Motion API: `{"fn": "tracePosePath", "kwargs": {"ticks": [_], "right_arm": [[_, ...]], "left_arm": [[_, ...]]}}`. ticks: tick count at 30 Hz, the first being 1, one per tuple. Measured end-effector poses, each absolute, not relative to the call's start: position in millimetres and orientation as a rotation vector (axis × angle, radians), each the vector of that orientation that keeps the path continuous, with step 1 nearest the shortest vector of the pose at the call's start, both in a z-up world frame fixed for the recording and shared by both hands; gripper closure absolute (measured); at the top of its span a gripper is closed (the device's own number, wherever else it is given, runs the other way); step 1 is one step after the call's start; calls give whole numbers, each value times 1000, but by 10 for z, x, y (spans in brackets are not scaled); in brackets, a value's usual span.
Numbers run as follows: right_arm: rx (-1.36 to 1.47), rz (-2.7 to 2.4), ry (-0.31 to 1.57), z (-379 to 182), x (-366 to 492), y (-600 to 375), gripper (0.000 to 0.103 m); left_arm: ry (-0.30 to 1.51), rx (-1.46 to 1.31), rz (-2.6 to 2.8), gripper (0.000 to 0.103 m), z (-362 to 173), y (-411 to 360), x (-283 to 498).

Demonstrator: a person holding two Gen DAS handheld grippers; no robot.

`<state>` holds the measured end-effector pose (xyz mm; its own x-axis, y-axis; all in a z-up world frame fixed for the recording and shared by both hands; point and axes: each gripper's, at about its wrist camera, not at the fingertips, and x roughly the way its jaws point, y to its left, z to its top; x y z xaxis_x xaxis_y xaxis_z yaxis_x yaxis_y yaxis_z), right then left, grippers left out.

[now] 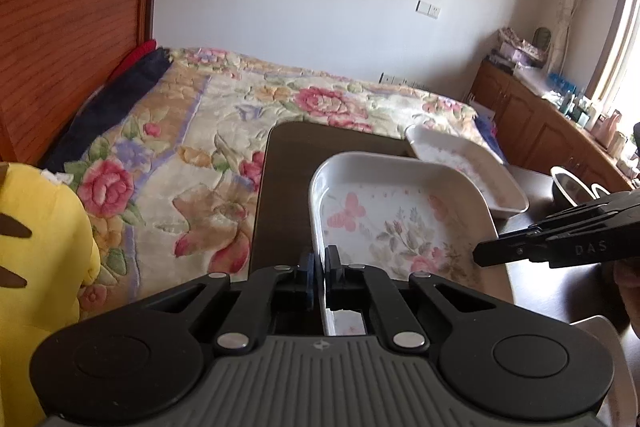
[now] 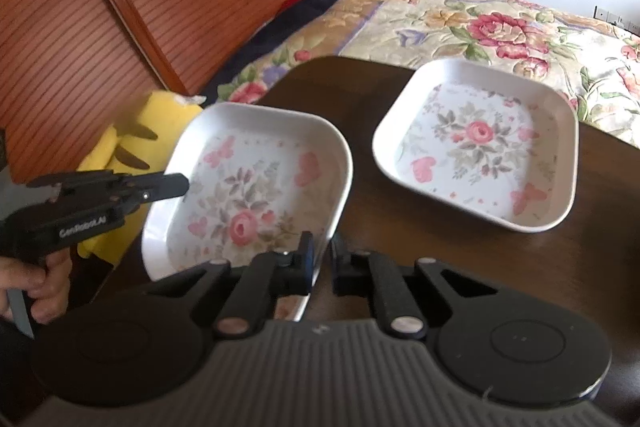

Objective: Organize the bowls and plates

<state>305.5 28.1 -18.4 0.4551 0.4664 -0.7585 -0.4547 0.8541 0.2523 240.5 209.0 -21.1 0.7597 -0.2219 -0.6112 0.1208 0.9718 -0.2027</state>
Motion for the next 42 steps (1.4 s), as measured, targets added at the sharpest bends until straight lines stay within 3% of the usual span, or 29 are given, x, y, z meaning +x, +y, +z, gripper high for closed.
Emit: {"fn": "tracePosePath", "kwargs": {"ticks": [22,42], "right_arm": [[70,513,778,312,2379,-457,97],[93,475,782,209,1763,-998,97]], "left_arm": [[567,-86,-278,72,347,1395,1754],[585,-55,-363,71,213,890,1254]]}}
